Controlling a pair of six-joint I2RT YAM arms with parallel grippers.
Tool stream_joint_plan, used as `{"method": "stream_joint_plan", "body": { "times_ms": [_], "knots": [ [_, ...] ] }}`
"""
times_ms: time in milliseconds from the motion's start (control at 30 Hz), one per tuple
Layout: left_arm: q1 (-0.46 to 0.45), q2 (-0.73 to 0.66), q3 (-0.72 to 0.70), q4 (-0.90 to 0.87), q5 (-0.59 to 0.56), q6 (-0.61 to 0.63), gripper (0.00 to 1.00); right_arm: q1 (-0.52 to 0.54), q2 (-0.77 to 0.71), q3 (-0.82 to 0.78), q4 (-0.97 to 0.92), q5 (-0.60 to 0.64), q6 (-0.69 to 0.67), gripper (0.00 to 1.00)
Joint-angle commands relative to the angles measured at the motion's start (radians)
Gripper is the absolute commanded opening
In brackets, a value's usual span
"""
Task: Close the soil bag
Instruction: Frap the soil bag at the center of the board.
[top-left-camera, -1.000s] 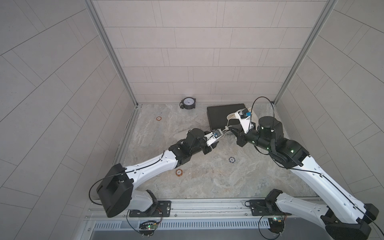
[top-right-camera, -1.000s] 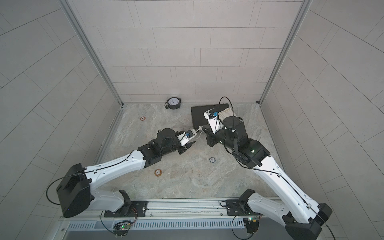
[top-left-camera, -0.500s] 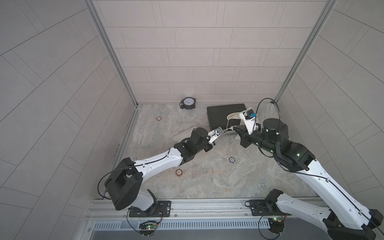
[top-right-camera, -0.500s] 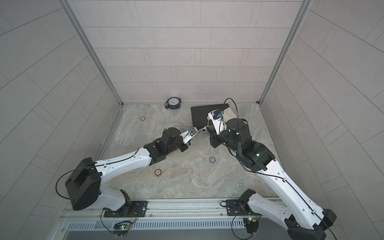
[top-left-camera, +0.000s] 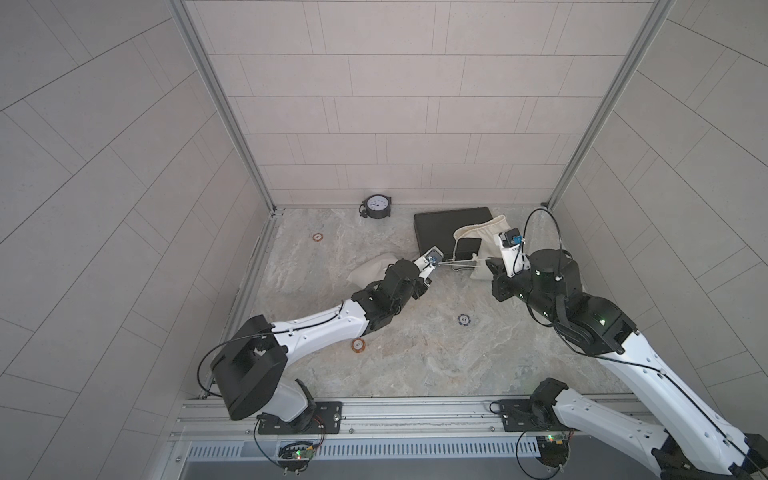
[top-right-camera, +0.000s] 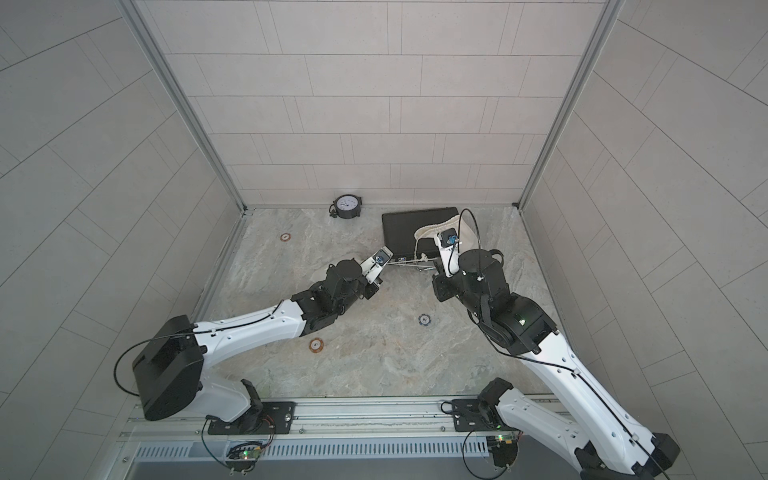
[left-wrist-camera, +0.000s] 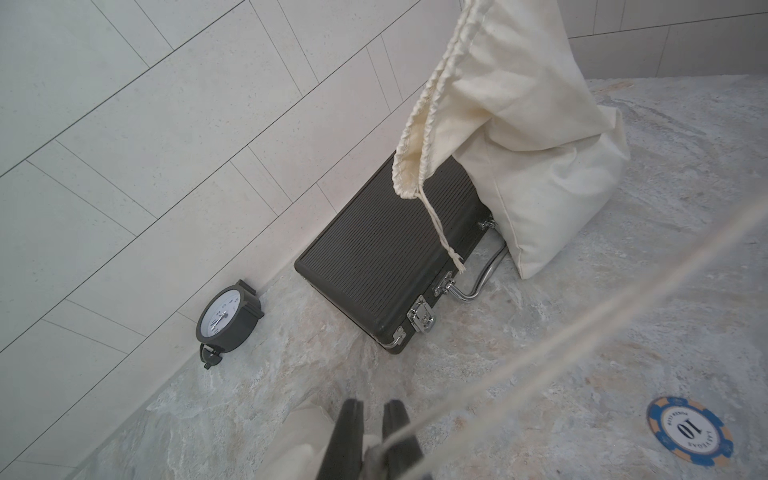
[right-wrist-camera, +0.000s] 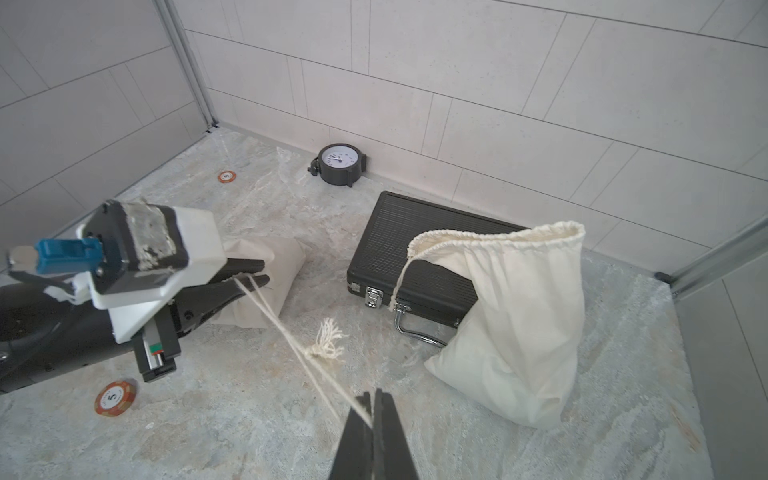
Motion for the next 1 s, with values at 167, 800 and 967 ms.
{"method": "stream_joint_plan", "body": {
  "times_ms": [167, 800, 967],
  "knots": [
    [0.056, 0.113, -0.041, -0.164, -0.376, -0.181, 0.2, -0.065, -0.145, -0.044, 0.061, 0.267, 0.054, 0.0],
    [0.217, 0.099, -0.05, -0.345, -0.415, -0.318, 0.09, -0.114, -0.152, -0.09, 0.079, 0.174, 0.07, 0.0],
    [0.36, 0.042, -0.102, -0.243, -0.427, -0.192, 0.01, -0.114, -0.096, -0.137, 0.125, 0.031, 0.081, 0.0]
  ]
}}
